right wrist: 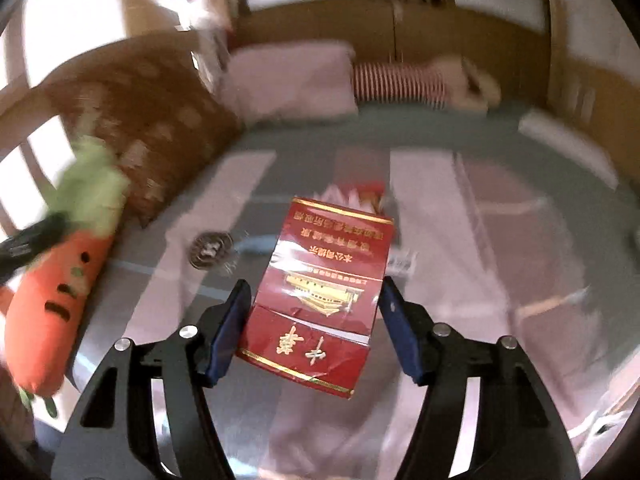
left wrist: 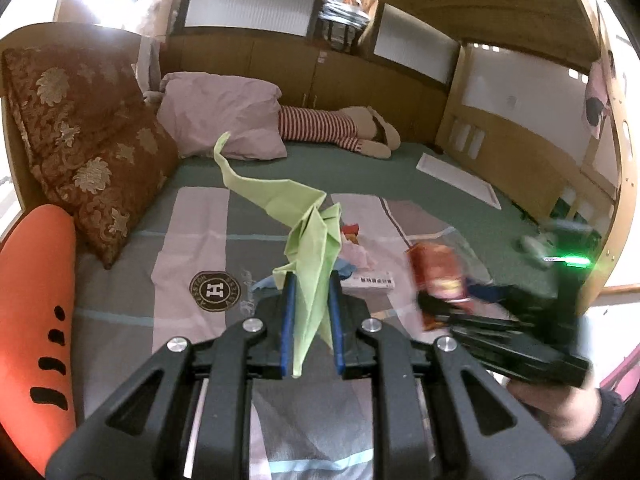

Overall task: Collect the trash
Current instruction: 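Grasp the green paper crane with the left tool while the right tool grasps the red cigarette box, then carry the paper crane and red box to the white wastebasket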

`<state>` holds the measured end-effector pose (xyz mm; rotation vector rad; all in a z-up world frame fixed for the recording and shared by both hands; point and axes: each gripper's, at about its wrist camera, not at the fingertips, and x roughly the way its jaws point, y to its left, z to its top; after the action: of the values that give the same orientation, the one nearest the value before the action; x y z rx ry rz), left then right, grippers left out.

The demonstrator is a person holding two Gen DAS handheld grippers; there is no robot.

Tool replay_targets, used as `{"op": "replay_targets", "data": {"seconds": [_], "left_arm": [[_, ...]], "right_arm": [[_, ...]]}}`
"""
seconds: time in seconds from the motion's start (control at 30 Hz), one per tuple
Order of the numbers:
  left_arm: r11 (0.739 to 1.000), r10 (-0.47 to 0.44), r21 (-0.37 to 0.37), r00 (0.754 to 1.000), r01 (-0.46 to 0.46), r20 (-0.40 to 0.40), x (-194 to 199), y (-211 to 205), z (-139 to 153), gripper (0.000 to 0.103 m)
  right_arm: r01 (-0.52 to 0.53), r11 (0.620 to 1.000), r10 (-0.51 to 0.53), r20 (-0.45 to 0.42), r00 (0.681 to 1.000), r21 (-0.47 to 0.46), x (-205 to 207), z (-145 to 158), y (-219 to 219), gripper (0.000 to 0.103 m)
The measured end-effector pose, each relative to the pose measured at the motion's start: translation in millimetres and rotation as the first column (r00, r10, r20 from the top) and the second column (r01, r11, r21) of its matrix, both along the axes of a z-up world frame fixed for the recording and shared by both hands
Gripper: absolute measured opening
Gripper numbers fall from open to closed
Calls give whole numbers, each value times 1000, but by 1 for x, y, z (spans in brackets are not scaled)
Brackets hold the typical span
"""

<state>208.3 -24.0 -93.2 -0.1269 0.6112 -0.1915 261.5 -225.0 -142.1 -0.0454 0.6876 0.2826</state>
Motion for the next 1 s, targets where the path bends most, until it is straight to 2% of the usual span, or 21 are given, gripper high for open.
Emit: {"op": "replay_targets", "data": {"seconds": [0.23, 1.0], "left_arm": [[1000, -13, 3, 997, 13, -70, 9, -8, -19, 17], [999, -5, 51, 995, 10, -95, 14, -12, -30, 18]], "right_arm": [[-1, 1000, 1, 16, 1000, 13, -6, 0, -2, 65], [-19, 1000, 19, 10, 1000, 12, -7, -1, -4, 65]]}}
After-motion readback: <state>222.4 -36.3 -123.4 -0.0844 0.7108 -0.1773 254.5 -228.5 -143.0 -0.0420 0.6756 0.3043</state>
